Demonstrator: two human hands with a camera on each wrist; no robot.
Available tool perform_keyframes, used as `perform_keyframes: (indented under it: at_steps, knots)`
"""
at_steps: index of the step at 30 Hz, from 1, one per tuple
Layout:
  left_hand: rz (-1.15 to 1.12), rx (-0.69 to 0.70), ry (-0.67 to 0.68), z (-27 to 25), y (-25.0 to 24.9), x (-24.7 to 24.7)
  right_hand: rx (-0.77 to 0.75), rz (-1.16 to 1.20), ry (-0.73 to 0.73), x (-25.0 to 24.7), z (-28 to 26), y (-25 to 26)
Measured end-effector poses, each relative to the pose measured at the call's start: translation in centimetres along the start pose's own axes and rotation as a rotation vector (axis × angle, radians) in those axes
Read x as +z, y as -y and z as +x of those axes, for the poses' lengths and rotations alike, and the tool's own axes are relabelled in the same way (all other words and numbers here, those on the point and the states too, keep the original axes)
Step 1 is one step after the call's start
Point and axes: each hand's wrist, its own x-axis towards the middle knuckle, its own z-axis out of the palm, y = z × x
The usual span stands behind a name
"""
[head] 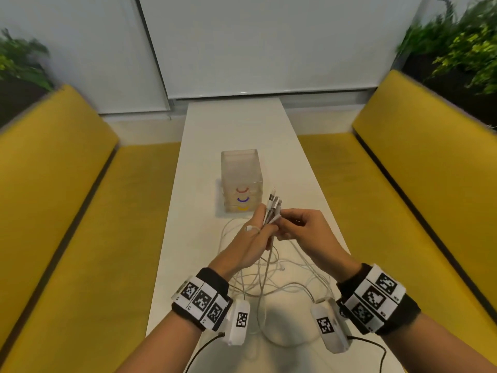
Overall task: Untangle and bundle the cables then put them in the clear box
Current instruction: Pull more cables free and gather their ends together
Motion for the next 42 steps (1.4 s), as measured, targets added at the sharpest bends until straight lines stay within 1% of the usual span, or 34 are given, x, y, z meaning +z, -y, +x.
perform_keyframes:
  at_steps: [1, 3, 6, 9, 11, 12, 14, 15, 16, 18, 19, 21, 23, 25, 27, 28, 30, 32, 35, 37, 40, 42]
  knots:
    - [0.006, 0.019, -0.015, 0.1, -0.1, 0.2, -0.001, -0.001, 0.009, 0.1, 0.0, 0.0]
    - [0.026, 0.055, -0.027, 0.2, 0.2, 0.4, 0.002, -0.002, 0.072, 0.2, -0.2, 0.0]
    - [0.066, 0.037, -0.07, 0.2, 0.9, 0.4, 0.007, -0.112, 0.172, 0.7, -0.7, 0.7]
    - [0.141, 0.047, -0.096, 0.4, 1.1, 0.5, 0.016, -0.332, 0.185, 1.4, -1.1, 0.8]
    - [0.123, 0.101, -0.076, 0.2, 1.2, 0.6, 0.016, -0.377, 0.159, 2.1, -1.2, 0.6]
    - [0.087, 0.111, -0.06, 0.0, 1.2, 0.7, 0.002, -0.368, 0.121, 2.4, -1.2, 0.6]
    - [0.073, 0.126, -0.043, -0.3, 1.3, 1.0, -0.013, -0.269, 0.016, 2.7, -0.8, 0.6]
    - [0.106, 0.122, -0.055, -0.3, 1.2, 1.4, -0.017, -0.189, -0.011, 2.5, -0.4, 0.6]
    - [0.097, 0.107, -0.051, -0.4, 1.3, 1.7, -0.029, -0.106, 0.0, 2.3, -0.1, 0.5]
    - [0.045, 0.081, -0.041, -0.6, 1.3, 1.9, -0.08, -0.004, 0.128, 2.0, 0.3, 0.1]
    - [-0.004, 0.064, -0.046, -0.5, 1.4, 1.9, -0.117, -0.023, 0.183, 2.0, 0.2, 0.0]
    - [-0.094, 0.026, -0.033, -0.5, 1.0, 1.5, -0.161, -0.064, 0.223, 2.0, -0.2, 0.1]
    - [-0.151, -0.012, -0.012, -0.7, 0.2, 1.3, -0.185, -0.016, 0.265, 2.0, -0.2, 0.4]
    - [-0.223, -0.053, -0.002, -0.9, -0.6, 1.0, -0.125, 0.102, 0.324, 1.8, 0.1, 0.5]
    - [-0.374, -0.088, -0.02, -0.8, -1.2, 0.3, -0.059, 0.208, 0.381, 1.6, 0.1, 0.5]
    - [-0.471, -0.092, -0.032, -0.6, -1.5, -0.3, -0.049, 0.215, 0.409, 1.4, 0.1, 0.3]
    - [-0.629, -0.042, -0.022, -0.3, -2.2, -1.6, -0.039, 0.184, 0.46, 1.0, 0.0, 0.0]
    - [-0.717, 0.034, 0.002, -0.2, -2.9, -2.7, -0.02, 0.154, 0.503, 1.1, -0.2, 0.3]
    - [-0.711, 0.137, 0.02, -0.1, -4.4, -3.5, -0.075, 0.001, 0.518, 1.7, -0.3, 0.7]
    - [-0.693, 0.198, 0.007, -0.1, -5.7, -3.9, -0.086, -0.059, 0.531, 2.2, -0.3, 0.8]
    - [-0.778, 0.325, -0.068, -0.6, -8.0, -6.0, -0.043, -0.1, 0.527, 2.0, -0.3, 0.1]
    - [-0.803, 0.406, -0.17, -1.1, -9.4, -8.0, -0.007, -0.119, 0.494, 1.2, -0.3, -1.0]
